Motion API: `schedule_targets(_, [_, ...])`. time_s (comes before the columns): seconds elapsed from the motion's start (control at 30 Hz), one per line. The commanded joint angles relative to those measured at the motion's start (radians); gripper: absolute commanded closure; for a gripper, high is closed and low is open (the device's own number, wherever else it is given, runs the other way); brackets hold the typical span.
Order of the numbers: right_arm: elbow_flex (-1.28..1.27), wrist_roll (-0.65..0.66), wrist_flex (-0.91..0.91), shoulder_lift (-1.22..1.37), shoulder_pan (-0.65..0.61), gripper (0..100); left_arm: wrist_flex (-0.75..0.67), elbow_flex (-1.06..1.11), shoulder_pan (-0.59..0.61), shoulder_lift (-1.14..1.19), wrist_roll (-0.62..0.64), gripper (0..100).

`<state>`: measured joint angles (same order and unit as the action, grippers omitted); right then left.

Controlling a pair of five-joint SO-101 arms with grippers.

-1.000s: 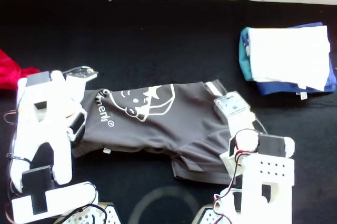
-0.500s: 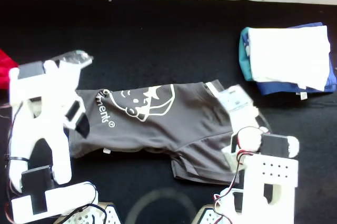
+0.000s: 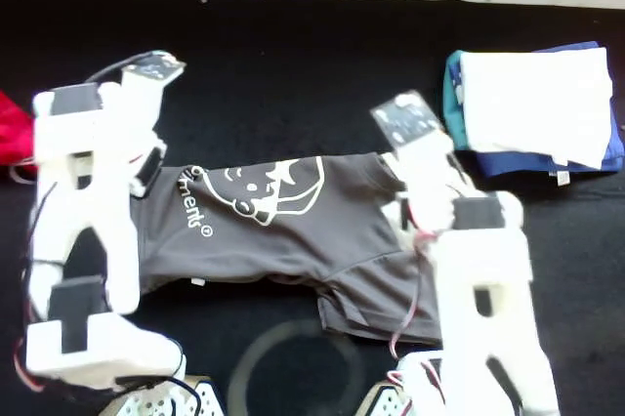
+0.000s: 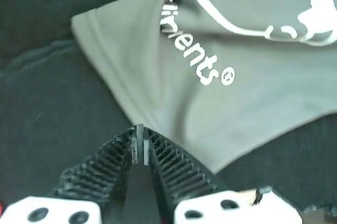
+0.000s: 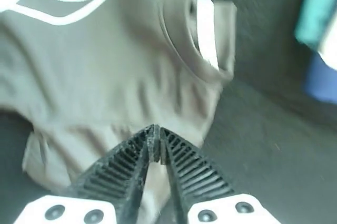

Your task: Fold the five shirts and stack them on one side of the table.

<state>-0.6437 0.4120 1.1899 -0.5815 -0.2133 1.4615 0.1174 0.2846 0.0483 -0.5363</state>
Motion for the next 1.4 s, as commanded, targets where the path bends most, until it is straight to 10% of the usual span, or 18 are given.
schedule_targets(0.0, [0.102,-0.060,-0.125,0.185,-0.058,99.2,-0.064,-0.041,-0.028,0.117,0.040,99])
schedule_targets(0.7, [0.644,-0.101,-0.311,1.035,0.091,99.2,-0.055,-0.664,0.027,0.785,0.126,99])
schedule_targets(1.37, [1.004,-0.173,-0.024,1.096,0.056,99.2,0.311,-1.675,0.013,1.191,0.169,99])
